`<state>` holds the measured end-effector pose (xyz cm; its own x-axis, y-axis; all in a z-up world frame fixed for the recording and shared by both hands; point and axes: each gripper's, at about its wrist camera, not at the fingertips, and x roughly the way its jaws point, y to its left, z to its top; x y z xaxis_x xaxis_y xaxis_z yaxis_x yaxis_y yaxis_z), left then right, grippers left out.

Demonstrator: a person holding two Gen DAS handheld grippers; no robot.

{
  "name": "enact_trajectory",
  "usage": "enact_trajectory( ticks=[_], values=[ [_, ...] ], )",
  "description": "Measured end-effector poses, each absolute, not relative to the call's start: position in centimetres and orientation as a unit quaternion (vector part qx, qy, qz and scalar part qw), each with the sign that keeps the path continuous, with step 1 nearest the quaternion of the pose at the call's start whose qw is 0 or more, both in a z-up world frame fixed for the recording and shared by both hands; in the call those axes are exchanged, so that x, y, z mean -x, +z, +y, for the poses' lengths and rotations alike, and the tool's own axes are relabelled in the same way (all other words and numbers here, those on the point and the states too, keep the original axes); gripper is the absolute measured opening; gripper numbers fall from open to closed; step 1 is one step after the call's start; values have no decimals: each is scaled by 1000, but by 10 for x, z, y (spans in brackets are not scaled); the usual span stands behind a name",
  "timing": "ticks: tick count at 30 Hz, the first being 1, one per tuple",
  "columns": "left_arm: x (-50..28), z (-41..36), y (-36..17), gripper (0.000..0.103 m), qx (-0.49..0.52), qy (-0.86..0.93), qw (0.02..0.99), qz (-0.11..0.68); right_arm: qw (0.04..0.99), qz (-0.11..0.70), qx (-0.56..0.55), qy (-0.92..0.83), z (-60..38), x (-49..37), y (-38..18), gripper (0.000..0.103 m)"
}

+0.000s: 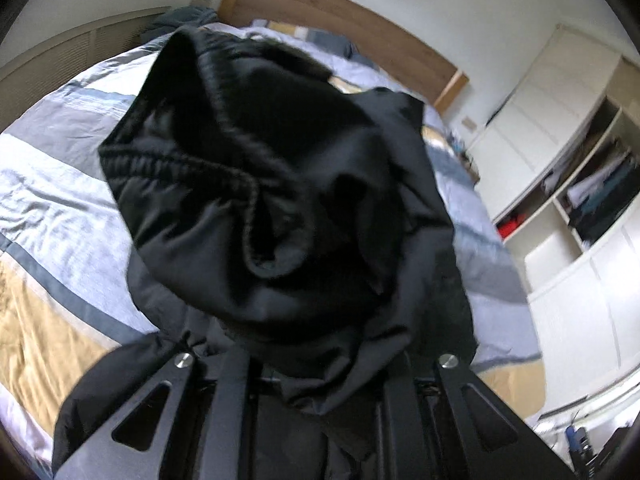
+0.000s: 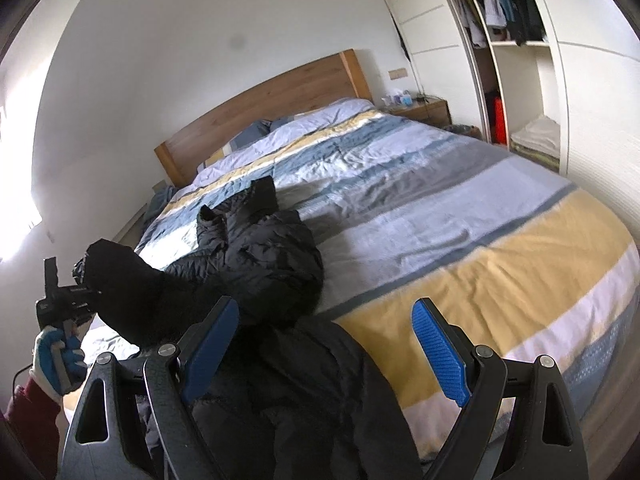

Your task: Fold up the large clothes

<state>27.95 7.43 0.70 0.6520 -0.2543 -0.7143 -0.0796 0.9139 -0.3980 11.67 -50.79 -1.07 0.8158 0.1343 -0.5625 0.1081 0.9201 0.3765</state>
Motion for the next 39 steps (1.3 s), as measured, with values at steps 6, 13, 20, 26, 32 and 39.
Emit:
enact_trajectory(
  ticks=[6,13,20,26,32,39],
  values=[
    [-276,31,-17,14,166,-38,880,444,931,316,-183,-9,-519,-109,-23,88],
    [-272,10,-53,14,143,-16,868,475,924,335,-182,-15,-532,-108,-41,88],
    [-268,-14,-65,24,123,-9,868,481,918,348,-187,-9,-543,-107,-59,88],
    [-275,-23,-65,37,91,-21,868,488,913,352,-206,-17,-554,-104,-70,88],
    [-259,-26,-67,42,86,-47,862,497,913,351,-208,-22,-557,-100,-71,88],
    [-225,-24,-60,43,99,-111,853,500,913,355,-202,-16,-543,-107,-67,88]
  ],
)
